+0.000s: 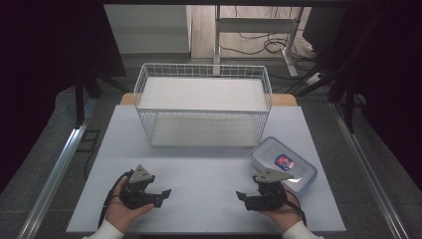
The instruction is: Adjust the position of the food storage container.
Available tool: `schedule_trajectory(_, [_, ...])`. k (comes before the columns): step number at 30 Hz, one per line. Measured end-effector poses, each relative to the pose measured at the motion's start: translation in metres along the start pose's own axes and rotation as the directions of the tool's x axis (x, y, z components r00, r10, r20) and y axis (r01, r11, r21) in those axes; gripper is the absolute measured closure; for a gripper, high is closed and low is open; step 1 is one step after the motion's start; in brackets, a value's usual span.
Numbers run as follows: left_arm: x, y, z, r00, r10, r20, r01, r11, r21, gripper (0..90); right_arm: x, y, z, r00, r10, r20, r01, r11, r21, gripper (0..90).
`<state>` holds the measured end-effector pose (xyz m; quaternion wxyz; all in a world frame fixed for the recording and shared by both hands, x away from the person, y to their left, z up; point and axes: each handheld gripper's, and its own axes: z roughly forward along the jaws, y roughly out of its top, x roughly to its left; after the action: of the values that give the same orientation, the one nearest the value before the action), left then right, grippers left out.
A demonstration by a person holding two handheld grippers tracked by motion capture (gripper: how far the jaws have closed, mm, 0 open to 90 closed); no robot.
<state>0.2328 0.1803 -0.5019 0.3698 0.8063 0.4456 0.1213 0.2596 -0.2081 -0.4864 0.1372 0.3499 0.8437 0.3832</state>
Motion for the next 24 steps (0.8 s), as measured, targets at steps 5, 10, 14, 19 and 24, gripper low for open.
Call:
schedule_trajectory(5, [0.0, 0.001, 0.003, 1.0, 0.007, 0.005, -0.007, 1.0, 0.005, 21.9, 0.001, -0.002, 0.002, 0.9999, -0.013, -0.003, 0.013, 1.0, 0.019, 20.3])
schedule_trajectory(10, [-0.001, 0.001, 0.002, 1.0, 0.01, 0.001, -0.01, 0.9999, 0.003, 21.8, 0.001, 0.0, 0.0, 0.999, 0.04, -0.019, -0.039, 0.999, 0.019, 20.5])
schedule_trajectory(14, [-0.001, 0.001, 0.002, 0.9999, 0.013, 0.0, -0.013, 0.9999, 0.006, 22.1, 0.003, 0.001, 0.001, 0.9999, 0.012, -0.009, -0.012, 0.999, 0.034, 20.7])
schedule_trajectory(19, [0.0, 0.002, 0.001, 1.0, 0.002, -0.007, -0.002, 1.0, -0.004, 21.8, 0.003, 0.005, -0.003, 0.9999, -0.003, -0.016, 0.004, 0.999, 0.054, 21.0])
schedule_trajectory(24, [-0.002, 0.001, 0.002, 1.0, 0.003, 0.006, -0.003, 1.0, -0.008, 20.9, 0.001, 0.018, -0.018, 0.9999, -0.014, 0.003, 0.014, 0.999, 0.052, 21.0])
